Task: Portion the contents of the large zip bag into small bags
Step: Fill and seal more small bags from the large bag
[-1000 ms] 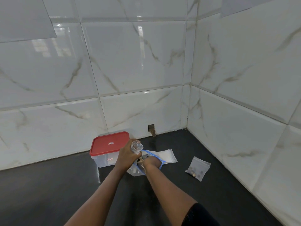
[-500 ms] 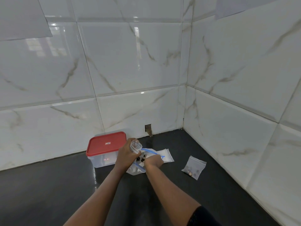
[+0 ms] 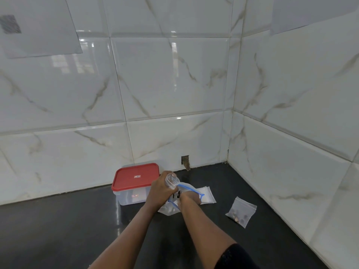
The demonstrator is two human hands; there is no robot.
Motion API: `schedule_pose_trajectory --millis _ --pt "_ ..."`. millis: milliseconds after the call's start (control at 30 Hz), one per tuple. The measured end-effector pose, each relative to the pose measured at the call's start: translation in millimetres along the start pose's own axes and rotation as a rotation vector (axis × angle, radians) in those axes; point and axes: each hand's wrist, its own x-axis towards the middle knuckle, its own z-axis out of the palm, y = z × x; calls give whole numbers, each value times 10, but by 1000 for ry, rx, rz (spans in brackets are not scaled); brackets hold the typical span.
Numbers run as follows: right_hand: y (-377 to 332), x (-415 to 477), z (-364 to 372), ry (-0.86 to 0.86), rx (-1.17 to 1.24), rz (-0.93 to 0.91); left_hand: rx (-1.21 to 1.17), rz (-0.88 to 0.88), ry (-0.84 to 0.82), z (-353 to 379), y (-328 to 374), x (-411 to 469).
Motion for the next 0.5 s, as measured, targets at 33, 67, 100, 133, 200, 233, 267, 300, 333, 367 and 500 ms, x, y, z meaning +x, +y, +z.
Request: schedule_pose_trajectory --millis 33,67,100,133,200,233,267,300,333,367,500 --pt "-24 24 -13 15 -55 26 3 4 -6 -4 -15 16" --pt "-22 41 -12 24 -113 7 6 7 -13 -5 -24 26" --pt "-55 48 -11 29 -163 12 8 9 -20 -6 -35 36" --pt "-99 25 8 55 -189 26 7 10 -24 -15 -49 50" --pt "-110 25 42 88 -279 14 6 12 -35 -27 -68 70" --pt "-106 33 54 94 -334 -17 6 15 -40 -31 -76 81" --pt "-107 51 51 111 -336 -39 8 22 -45 -35 -79 92" --pt "-100 90 70 122 -328 -66 15 31 -48 -40 -90 108" --pt "-94 110 99 141 -381 -82 23 42 -50 -40 -92 120" --pt "-96 134 122 135 -418 -89 28 48 -48 -45 -102 137" --pt "-59 227 186 118 -453 -127 16 33 -32 -43 -145 190"
